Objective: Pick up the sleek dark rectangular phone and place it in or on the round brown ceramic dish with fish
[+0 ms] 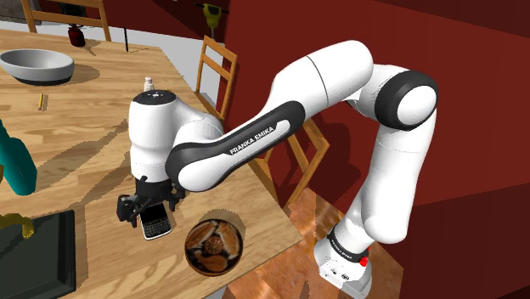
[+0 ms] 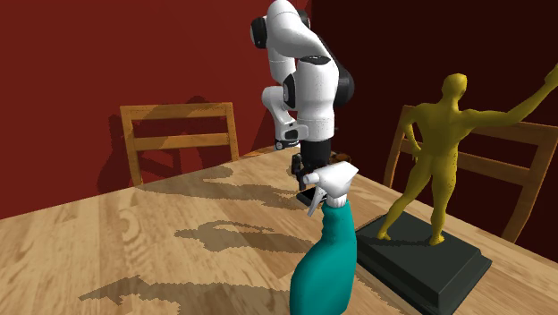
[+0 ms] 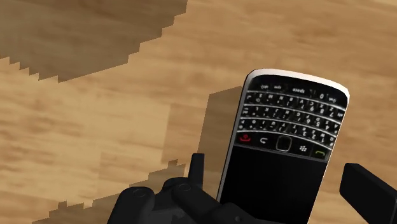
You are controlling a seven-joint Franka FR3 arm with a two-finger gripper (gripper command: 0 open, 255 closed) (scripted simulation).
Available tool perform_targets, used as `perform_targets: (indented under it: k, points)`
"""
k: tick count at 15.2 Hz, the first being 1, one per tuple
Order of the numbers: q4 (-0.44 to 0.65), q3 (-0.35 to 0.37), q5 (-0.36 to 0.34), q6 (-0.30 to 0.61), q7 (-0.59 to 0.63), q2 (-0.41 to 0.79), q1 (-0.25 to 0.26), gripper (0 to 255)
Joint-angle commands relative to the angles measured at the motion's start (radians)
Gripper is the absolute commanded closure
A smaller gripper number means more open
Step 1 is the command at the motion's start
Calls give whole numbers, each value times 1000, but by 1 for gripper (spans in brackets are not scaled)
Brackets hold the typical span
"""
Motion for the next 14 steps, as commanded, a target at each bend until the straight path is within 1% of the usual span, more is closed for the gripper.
perform_targets:
  k: [1, 3, 4, 13, 14]
  points:
    - [0, 0, 0, 1, 0, 0, 0, 0]
    - [0, 0, 0, 0, 0, 0, 0, 0]
    - [0, 0, 0, 0, 0, 0, 0, 255]
    - [0, 0, 0, 1, 0, 0, 0, 255]
    - [4, 3, 5, -10, -3, -8, -2, 255]
